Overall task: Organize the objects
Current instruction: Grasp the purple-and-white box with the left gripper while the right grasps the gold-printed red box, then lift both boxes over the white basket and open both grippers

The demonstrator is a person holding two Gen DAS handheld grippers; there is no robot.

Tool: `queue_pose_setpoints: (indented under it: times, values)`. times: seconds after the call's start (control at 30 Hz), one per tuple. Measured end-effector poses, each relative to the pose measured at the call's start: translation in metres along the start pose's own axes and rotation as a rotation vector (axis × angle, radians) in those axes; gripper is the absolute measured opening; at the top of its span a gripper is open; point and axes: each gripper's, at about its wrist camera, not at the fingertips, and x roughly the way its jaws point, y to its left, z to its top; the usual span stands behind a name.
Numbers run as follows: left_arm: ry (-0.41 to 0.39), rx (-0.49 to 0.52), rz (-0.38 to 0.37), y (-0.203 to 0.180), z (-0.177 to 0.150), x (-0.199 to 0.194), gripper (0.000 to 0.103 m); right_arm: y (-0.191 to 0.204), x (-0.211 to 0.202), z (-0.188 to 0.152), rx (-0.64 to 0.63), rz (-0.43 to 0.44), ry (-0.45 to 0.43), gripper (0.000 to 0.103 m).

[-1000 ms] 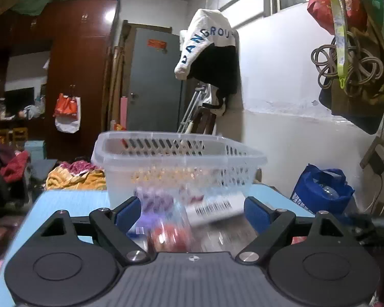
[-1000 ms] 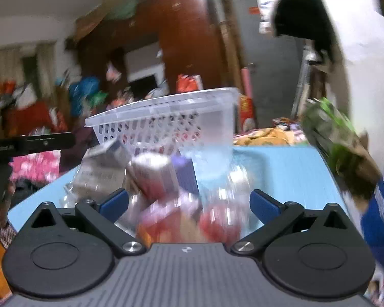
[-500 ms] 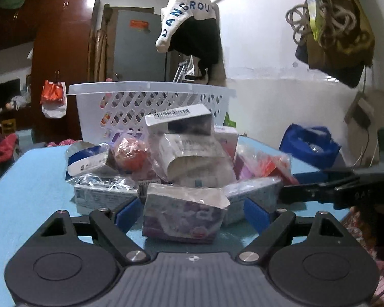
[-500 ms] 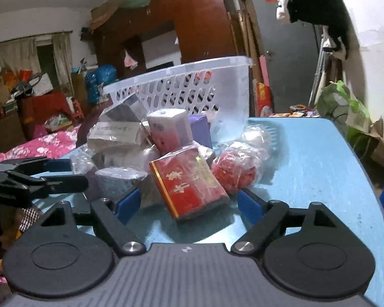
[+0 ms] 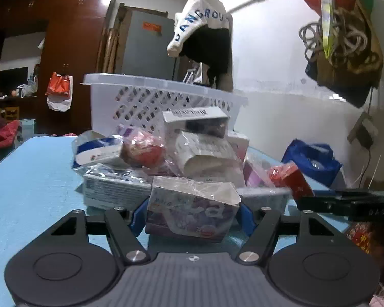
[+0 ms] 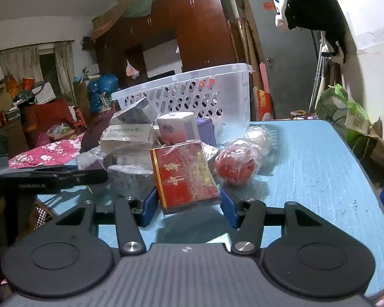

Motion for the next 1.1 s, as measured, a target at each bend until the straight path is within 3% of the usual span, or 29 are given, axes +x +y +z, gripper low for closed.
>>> queue_pose_setpoints:
  times: [0.3,0.47,0.57,0.67,0.77,0.87,0.93,1.03,1.1]
  values:
    - [-0.042,-0.023,0.015,0.014,0.004,-0.014,0.072,0.007,-0.009,0.006,-0.009,-0.042,-0.046,0.056]
    - [-0.079,-0.034,0.007,0.022,0.018,-0.023,0.072,0.007,-0.011,0.028,-0.018,-0.050,-0.086,0.056]
    - [-0.122,0.000,0.001,0.026,0.047,-0.027,0.072,0.013,-0.006,0.057,-0.063,-0.061,-0.137,0.056]
    - [-0.159,0.040,0.000,0.033,0.099,-0.017,0.072,0.016,0.011,0.100,-0.089,-0.041,-0.204,0.056]
    - [-0.163,0.031,-0.011,0.044,0.158,0.010,0.073,0.015,0.045,0.141,-0.134,-0.078,-0.235,0.056]
    - [-0.106,0.035,0.061,0.051,0.205,0.056,0.073,0.007,0.090,0.172,-0.132,-0.095,-0.176,0.056]
    - [-0.030,0.027,0.069,0.055,0.219,0.087,0.073,0.002,0.115,0.182,-0.147,-0.103,-0.120,0.056]
    - [0.056,0.006,0.083,0.057,0.221,0.123,0.073,-0.002,0.146,0.185,-0.161,-0.121,-0.036,0.056]
    - [0.053,0.008,0.079,0.057,0.216,0.131,0.074,-0.001,0.151,0.183,-0.180,-0.130,-0.023,0.057]
